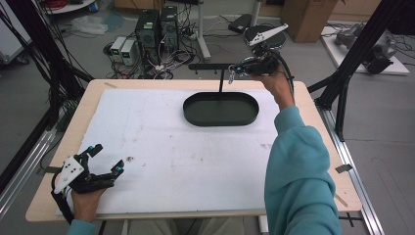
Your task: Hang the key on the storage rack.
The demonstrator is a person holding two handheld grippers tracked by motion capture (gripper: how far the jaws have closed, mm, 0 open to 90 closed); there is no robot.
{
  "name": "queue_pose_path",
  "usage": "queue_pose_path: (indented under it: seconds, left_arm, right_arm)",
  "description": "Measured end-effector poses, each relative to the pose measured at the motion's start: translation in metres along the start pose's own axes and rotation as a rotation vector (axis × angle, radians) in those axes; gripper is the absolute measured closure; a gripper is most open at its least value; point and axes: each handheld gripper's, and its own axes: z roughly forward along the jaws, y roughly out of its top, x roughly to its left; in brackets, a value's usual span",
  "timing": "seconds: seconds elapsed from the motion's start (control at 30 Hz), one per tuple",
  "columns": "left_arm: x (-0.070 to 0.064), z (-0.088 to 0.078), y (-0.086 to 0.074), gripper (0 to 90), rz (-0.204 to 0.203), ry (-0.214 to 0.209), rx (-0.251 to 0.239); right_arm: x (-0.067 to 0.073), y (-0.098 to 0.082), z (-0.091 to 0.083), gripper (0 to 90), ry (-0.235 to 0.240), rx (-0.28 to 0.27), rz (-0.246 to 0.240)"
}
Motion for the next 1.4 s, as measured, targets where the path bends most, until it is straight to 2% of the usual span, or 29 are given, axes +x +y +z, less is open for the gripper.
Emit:
queue_pose_path:
  seconds: [0.1, 0.33, 0.5, 1.4]
  left_arm:
    - [0.0, 0.0, 0.0, 4.8, 0.001, 0.0, 0.001]
    - [0.0, 0.0, 0.0, 4.8, 0.002, 0.0, 0.002]
    - [0.0, 0.0, 0.0, 4.9, 0.003, 0.0, 0.002]
    - [0.0, 0.0, 0.0, 4.9, 0.003, -0.001, 0.004]
  right_arm:
    - [-0.005, -0.003, 0.004, 88.8, -0.002, 0.022, 0.005]
    - [-0.013, -0.005, 0.014, 88.7, -0.004, 0.034, 0.005]
    - [-0.018, -0.007, 0.021, 88.7, -0.018, 0.072, 0.01]
    - [-0.032, -0.014, 0.035, 88.7, -0.041, 0.135, 0.027]
